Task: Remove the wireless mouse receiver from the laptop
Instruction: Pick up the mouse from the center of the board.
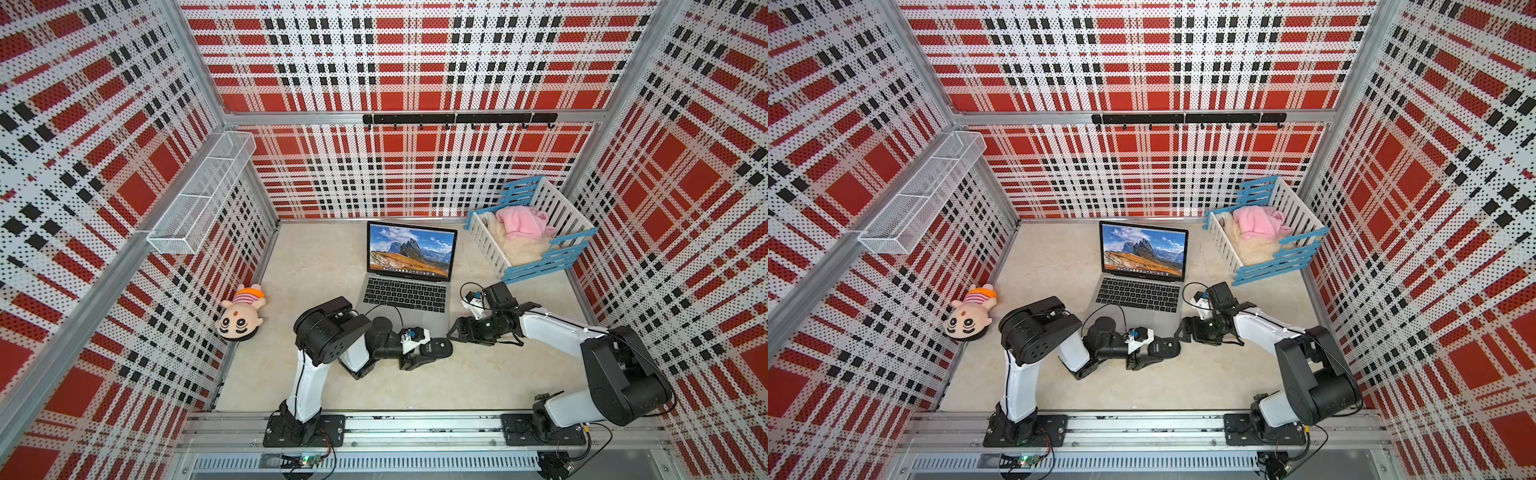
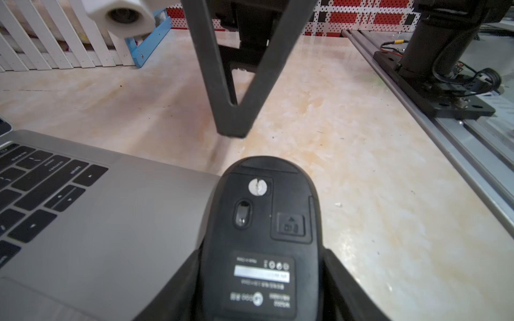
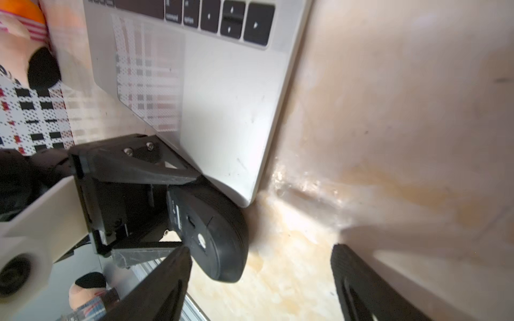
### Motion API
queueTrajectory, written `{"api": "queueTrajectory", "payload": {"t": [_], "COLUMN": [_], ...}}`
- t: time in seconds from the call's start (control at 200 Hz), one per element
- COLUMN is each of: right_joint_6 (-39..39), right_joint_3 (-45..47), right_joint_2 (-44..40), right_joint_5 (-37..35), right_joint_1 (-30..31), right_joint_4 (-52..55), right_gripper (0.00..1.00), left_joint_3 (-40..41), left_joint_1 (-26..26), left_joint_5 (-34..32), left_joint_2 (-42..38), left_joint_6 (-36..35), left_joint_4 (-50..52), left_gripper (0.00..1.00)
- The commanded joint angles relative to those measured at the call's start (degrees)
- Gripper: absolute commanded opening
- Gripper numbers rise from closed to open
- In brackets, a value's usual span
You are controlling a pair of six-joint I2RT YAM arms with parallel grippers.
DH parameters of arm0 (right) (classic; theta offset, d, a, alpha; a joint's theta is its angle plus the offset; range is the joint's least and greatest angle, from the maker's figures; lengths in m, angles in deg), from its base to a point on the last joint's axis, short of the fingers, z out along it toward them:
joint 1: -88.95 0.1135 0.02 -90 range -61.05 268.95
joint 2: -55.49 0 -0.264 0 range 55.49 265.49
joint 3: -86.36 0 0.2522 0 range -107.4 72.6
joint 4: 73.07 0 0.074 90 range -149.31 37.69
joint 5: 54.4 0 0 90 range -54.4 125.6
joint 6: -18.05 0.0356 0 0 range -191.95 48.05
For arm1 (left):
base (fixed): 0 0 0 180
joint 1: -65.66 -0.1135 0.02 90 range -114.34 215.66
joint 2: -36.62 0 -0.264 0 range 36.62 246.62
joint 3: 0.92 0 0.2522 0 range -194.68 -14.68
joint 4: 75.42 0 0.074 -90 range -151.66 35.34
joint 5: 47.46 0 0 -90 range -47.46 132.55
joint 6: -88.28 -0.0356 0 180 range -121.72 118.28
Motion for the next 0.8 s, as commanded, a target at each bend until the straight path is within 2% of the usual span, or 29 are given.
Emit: {"api": "queueTrajectory", "payload": {"t": [0.0, 0.15, 0.261, 0.411, 0.626, 0.797], "right_joint_6": [1.84, 3.74, 3.55, 4.46, 5.79, 5.77], "right_joint_3": [0.30, 0.62, 0.00, -0.63, -2.66, -2.00], "right_joint_2": [-2.98, -5.27, -5.77, -4.24, -2.96, -2.97], "right_joint_5": [5.15, 13.31, 17.28, 22.50, 26.28, 27.07], "right_joint_1": [-1.14, -1.16, -1.11, -0.56, 3.38, 3.65], "right_joint_4": [-5.56, -11.92, -12.60, -14.17, -16.44, -16.26], "right_gripper": [0.86, 0.86, 0.86, 0.87, 0.84, 0.74], "left_joint_3": [2.08, 5.33, 7.11, 6.20, 4.50, 5.02], "left_joint_1": [0.36, 0.50, 0.19, 1.20, 2.68, 2.61], "left_joint_5": [-2.49, -5.41, -6.36, -7.38, -9.23, -9.96], "left_joint_2": [-2.14, -11.39, -18.48, -26.10, -30.44, -32.14], "left_joint_6": [1.64, 1.03, 0.63, -1.76, -4.43, -4.77], "left_joint_4": [8.34, 8.32, 8.96, 16.13, 22.84, 23.97], "left_gripper": [0.26, 0.24, 0.24, 0.24, 0.24, 0.24]}}
